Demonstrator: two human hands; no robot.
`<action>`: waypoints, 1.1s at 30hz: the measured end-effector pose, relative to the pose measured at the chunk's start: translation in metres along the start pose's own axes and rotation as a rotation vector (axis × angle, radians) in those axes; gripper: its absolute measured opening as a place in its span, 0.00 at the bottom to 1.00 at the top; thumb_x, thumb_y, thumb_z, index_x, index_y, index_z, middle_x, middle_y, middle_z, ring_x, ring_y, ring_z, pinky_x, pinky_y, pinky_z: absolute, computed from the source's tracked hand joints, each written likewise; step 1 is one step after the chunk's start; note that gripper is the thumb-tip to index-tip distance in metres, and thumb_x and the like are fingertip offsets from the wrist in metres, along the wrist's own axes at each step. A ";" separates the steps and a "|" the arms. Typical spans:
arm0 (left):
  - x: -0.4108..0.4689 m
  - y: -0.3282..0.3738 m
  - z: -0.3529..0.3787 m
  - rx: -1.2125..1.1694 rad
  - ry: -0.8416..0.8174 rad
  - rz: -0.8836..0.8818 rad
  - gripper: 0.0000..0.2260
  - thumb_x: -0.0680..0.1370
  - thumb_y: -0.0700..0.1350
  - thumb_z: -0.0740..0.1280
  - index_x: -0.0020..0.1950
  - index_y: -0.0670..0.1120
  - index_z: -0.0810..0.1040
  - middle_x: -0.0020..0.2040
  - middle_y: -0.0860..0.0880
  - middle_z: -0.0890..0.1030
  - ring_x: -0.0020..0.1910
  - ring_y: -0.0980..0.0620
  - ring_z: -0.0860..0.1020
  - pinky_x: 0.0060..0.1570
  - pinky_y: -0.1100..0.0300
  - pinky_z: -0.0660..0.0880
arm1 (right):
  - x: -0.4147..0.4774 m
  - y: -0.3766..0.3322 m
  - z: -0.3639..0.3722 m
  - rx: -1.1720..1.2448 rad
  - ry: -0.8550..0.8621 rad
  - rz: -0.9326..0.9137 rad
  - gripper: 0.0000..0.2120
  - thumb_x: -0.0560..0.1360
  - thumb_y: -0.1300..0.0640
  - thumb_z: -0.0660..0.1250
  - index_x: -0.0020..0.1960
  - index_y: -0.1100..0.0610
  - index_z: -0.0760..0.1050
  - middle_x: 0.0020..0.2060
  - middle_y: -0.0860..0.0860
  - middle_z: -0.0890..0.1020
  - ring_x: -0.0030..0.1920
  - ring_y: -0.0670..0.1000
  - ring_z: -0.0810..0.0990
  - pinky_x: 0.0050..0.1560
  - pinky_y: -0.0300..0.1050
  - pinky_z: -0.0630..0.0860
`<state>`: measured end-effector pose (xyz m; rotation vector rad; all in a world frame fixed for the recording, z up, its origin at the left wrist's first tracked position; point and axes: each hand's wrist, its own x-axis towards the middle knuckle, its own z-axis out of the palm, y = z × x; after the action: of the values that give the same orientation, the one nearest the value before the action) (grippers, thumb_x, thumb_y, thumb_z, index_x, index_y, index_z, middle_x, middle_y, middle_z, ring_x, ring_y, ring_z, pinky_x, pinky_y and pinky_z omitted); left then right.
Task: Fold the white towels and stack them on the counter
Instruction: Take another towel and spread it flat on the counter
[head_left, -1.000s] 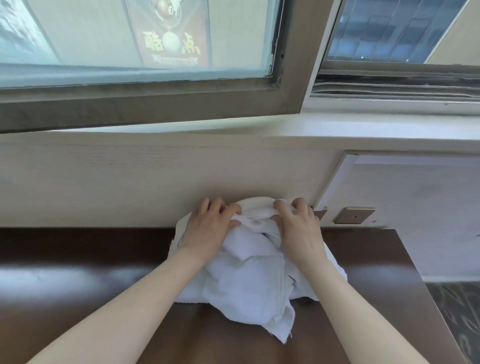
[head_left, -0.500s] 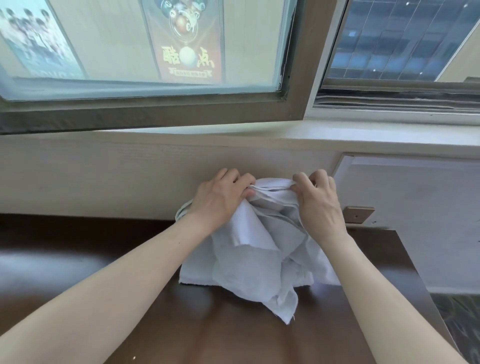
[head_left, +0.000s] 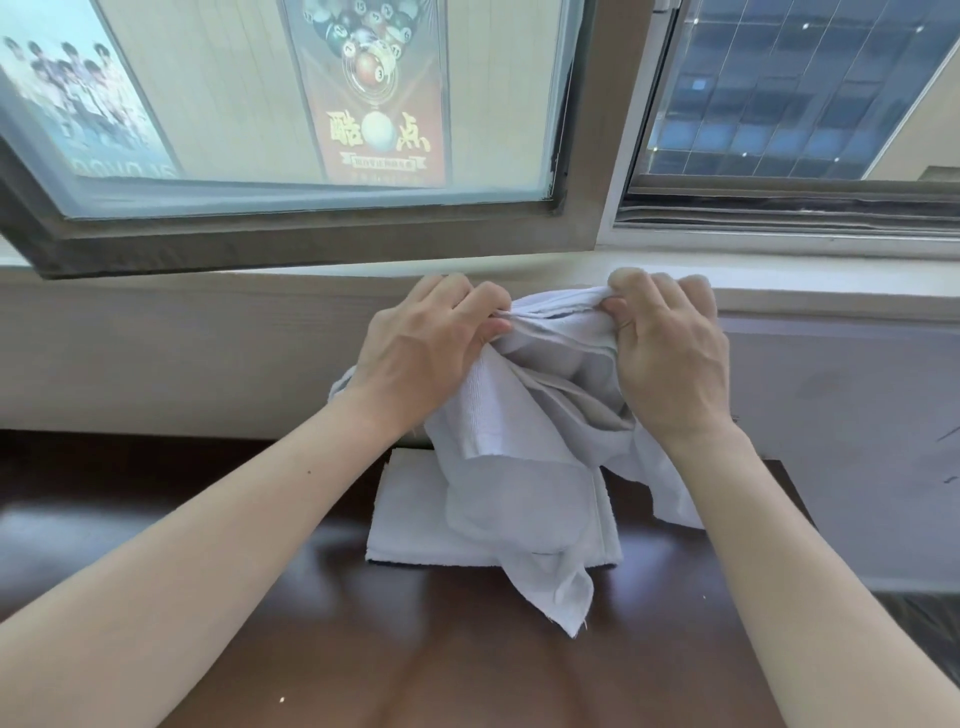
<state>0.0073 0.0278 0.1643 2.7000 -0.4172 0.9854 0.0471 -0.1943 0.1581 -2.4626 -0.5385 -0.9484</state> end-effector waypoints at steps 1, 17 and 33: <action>-0.002 -0.003 -0.008 -0.001 0.006 -0.008 0.13 0.82 0.53 0.59 0.55 0.48 0.80 0.45 0.50 0.78 0.49 0.48 0.75 0.30 0.54 0.73 | 0.002 -0.008 -0.001 0.004 0.008 -0.008 0.08 0.82 0.56 0.58 0.56 0.56 0.74 0.47 0.51 0.79 0.50 0.55 0.67 0.36 0.47 0.67; -0.160 -0.139 -0.183 0.112 0.063 -0.079 0.14 0.82 0.54 0.60 0.56 0.48 0.81 0.44 0.50 0.77 0.48 0.47 0.76 0.29 0.53 0.74 | -0.041 -0.259 0.026 0.077 -0.025 -0.175 0.05 0.81 0.58 0.62 0.55 0.56 0.74 0.45 0.48 0.78 0.48 0.55 0.68 0.30 0.47 0.72; -0.359 -0.353 -0.301 0.182 -0.162 -0.158 0.18 0.81 0.58 0.55 0.51 0.50 0.81 0.39 0.53 0.76 0.41 0.50 0.75 0.25 0.54 0.73 | -0.132 -0.516 0.149 0.121 -0.280 -0.266 0.07 0.82 0.53 0.60 0.49 0.55 0.72 0.35 0.47 0.73 0.39 0.51 0.69 0.26 0.47 0.70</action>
<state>-0.3115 0.5173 0.1097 2.9336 -0.1448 0.8003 -0.2237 0.2848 0.1017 -2.4662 -1.0082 -0.6435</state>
